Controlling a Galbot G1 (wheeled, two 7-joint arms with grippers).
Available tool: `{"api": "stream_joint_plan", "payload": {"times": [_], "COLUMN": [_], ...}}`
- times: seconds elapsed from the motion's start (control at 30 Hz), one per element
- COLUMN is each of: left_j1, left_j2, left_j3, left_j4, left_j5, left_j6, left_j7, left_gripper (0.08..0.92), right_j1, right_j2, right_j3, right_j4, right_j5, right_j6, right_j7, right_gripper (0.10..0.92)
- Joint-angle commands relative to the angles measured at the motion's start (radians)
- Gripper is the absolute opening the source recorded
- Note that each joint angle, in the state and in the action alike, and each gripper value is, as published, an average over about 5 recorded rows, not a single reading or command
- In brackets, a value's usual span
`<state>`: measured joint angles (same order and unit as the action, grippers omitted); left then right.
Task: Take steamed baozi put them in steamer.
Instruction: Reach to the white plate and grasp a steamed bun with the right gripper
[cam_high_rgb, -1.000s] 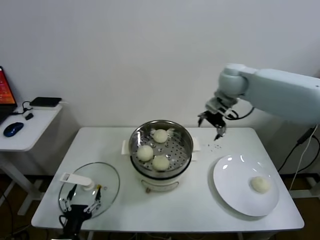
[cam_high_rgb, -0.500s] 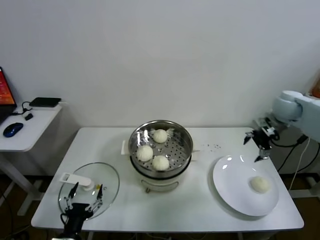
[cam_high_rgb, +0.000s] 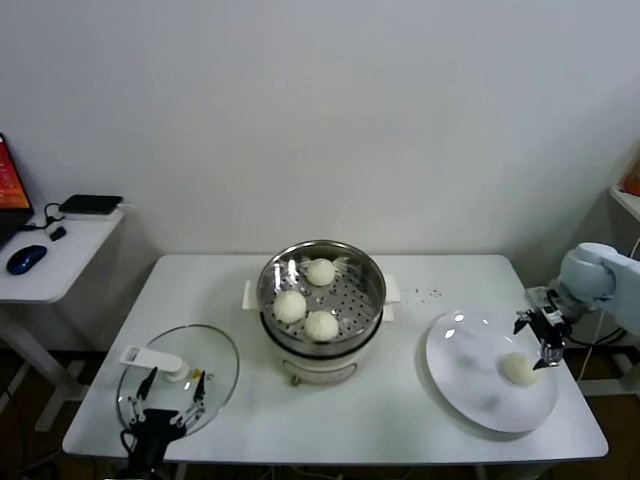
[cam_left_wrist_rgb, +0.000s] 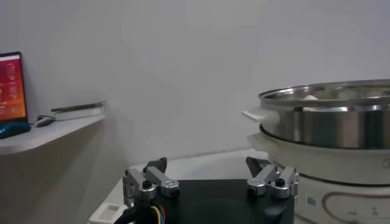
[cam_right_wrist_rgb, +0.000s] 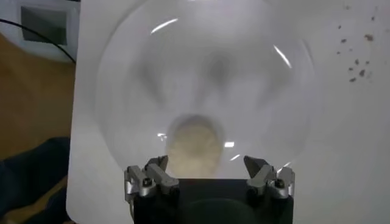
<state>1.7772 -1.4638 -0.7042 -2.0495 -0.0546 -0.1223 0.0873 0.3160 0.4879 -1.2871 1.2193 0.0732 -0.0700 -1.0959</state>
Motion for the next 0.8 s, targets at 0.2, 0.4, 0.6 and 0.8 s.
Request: {"api": "stream_joint_plan", "payload": {"times": [0.2, 0.4, 0.6, 0.8], "left_j1": [-0.003, -0.007, -0.005, -0.004], "left_j2": [-0.002, -0.001, -0.001, -0.002], "left_j3": [-0.003, -0.003, -0.003, -0.004], "left_j4": [0.015, 0.019, 0.023, 0.024], "left_j5": [-0.003, -0.004, -0.004, -0.005], "left_j6": [-0.002, -0.002, -0.005, -0.006], "left_j7": [-0.001, 0.000, -0.001, -0.001], "left_gripper": [0.823, 0.823, 0.823, 0.823], "right_j1": [-0.192, -0.219, -0.235, -0.244], "right_j2": [0.027, 0.042, 0.052, 0.064], "right_j3": [0.148, 0.166, 0.175, 0.185], "right_j4": [-0.103, -0.116, -0.120, -0.133], "right_j5": [-0.044, -0.046, -0.046, -0.049], "right_j6": [-0.007, -0.011, -0.017, -0.019], "right_j7": [0.028, 0.036, 0.039, 0.042], "right_gripper": [0.823, 0.823, 0.823, 0.823]}}
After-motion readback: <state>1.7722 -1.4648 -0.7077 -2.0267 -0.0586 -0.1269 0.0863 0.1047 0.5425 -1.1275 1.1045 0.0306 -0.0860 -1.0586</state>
